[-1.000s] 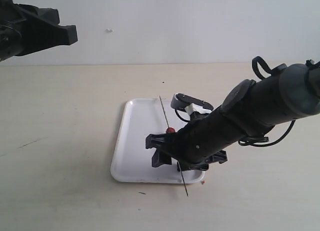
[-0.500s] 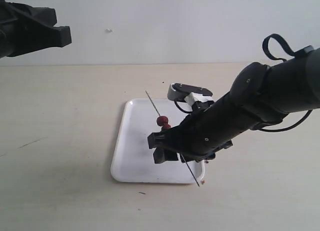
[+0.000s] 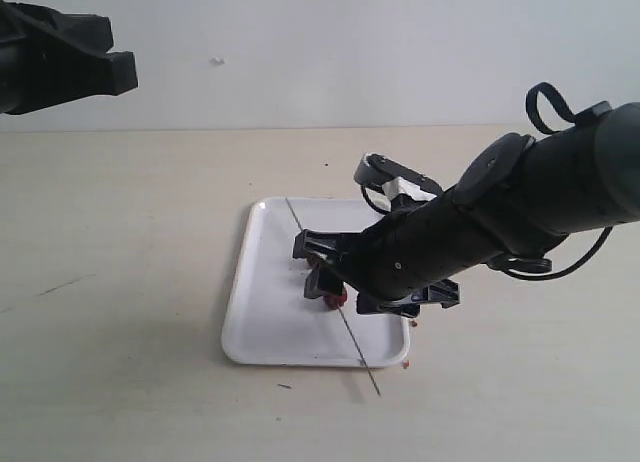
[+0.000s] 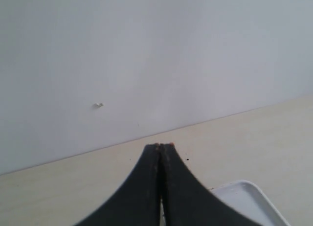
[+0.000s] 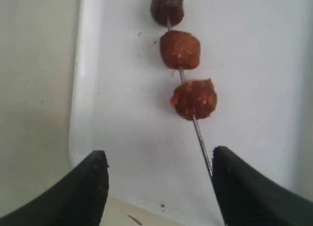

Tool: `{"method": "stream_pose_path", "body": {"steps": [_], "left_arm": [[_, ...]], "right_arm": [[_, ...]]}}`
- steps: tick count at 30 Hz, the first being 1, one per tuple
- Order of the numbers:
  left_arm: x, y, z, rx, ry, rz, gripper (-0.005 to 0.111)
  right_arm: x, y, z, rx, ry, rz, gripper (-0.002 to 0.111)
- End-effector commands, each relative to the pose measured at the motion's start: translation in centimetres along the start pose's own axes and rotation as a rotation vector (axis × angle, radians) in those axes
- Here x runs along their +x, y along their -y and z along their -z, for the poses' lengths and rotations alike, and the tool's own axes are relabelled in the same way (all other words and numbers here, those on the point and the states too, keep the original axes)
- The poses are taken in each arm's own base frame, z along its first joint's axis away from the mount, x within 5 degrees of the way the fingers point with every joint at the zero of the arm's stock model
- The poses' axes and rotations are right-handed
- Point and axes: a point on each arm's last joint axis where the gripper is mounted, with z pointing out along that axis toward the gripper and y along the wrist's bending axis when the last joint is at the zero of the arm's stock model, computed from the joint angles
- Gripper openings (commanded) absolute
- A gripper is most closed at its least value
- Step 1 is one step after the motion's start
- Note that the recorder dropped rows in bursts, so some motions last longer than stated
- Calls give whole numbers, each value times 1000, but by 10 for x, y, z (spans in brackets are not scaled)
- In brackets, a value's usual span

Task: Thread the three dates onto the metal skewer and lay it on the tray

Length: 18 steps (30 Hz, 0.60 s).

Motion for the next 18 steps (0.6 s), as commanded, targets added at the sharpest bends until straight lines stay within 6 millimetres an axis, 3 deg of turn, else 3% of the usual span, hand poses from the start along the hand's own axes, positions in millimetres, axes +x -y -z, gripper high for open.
{"method": "stream_pose_path", "body": {"steps": [1,7,11,14,18], "left_arm": [[0,0,2,4,0,-12,0],[0,1,4,17,-9,-10,0],[-2,3,15,59,-21,-50,0],[-2,1,32,60,9,-51,0],[8,-7,65,42,73,29,0]], "right_arm": [[1,1,-3,-6,1,-41,61],[5,-5,3,-41,-45,51,61],[-9,-13,28,-22,98,218,56],[-15,-25,57,-35,190,322,40],[-18,-41,107,-56,325,497,0]]}}
